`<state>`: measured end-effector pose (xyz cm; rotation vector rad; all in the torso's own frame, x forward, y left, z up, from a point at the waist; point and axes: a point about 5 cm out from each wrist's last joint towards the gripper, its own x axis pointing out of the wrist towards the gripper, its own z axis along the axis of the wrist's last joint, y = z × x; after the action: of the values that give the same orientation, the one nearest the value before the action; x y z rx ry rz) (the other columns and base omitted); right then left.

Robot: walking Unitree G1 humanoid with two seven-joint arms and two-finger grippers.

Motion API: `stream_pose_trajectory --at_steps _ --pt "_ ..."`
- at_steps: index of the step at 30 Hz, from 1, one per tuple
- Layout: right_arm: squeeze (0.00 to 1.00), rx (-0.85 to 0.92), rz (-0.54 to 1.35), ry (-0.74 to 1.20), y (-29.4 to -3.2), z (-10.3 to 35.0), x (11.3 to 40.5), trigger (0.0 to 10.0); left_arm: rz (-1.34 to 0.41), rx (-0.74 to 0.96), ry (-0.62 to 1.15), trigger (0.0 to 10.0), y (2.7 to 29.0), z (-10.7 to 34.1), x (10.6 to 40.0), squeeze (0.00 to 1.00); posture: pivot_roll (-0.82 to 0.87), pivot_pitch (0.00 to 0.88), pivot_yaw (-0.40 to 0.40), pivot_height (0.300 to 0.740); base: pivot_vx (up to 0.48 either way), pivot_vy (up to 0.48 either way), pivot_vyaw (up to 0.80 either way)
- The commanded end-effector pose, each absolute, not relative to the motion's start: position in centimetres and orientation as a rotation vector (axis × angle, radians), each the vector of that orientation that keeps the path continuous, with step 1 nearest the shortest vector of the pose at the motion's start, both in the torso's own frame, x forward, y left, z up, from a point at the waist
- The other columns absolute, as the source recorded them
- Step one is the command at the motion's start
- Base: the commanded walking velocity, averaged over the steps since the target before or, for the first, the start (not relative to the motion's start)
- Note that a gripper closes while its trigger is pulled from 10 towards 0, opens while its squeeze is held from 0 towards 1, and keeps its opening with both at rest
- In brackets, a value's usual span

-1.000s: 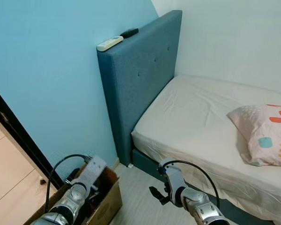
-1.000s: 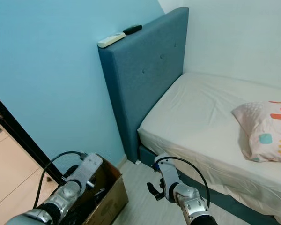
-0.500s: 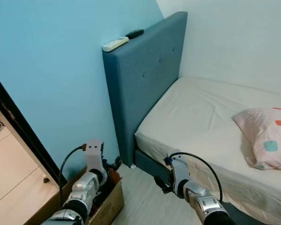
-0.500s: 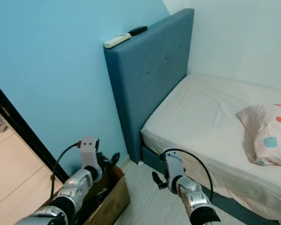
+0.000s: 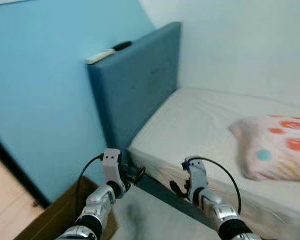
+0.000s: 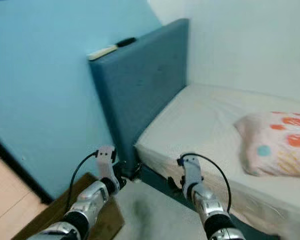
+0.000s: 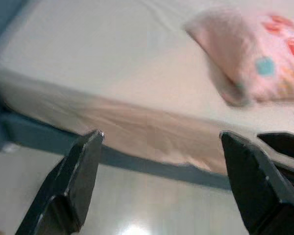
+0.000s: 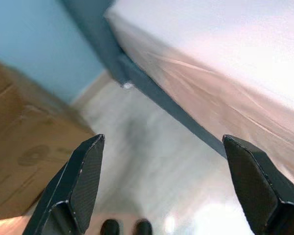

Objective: Clean up the room

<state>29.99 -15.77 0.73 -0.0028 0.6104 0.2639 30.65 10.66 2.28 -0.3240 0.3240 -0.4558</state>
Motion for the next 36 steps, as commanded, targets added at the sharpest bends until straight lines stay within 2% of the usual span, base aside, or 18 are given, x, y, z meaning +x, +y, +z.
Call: stream_pose_trajectory --at_steps 1,27,36 --pt "0.0 0.008 0.26 0.629 -15.73 0.37 29.77 10.0 -0.456 -0.332 0.327 10.0 10.82 2.21 30.6 0.0 -0.15 0.001 0.061 0.74 0.0 -0.48 -0.73" --pt "0.0 0.014 0.278 0.651 -15.24 0.09 29.84 10.0 -0.471 -0.346 0.343 10.0 11.27 1.6 29.95 0.0 -0.14 0.026 0.071 0.74 0.0 -0.48 -0.71" --pt "0.0 0.034 0.242 0.615 -15.61 0.4 30.1 10.0 -0.444 -0.326 0.357 10.0 11.23 1.43 29.94 0.0 -0.14 0.026 0.07 0.74 0.0 -0.48 0.0"
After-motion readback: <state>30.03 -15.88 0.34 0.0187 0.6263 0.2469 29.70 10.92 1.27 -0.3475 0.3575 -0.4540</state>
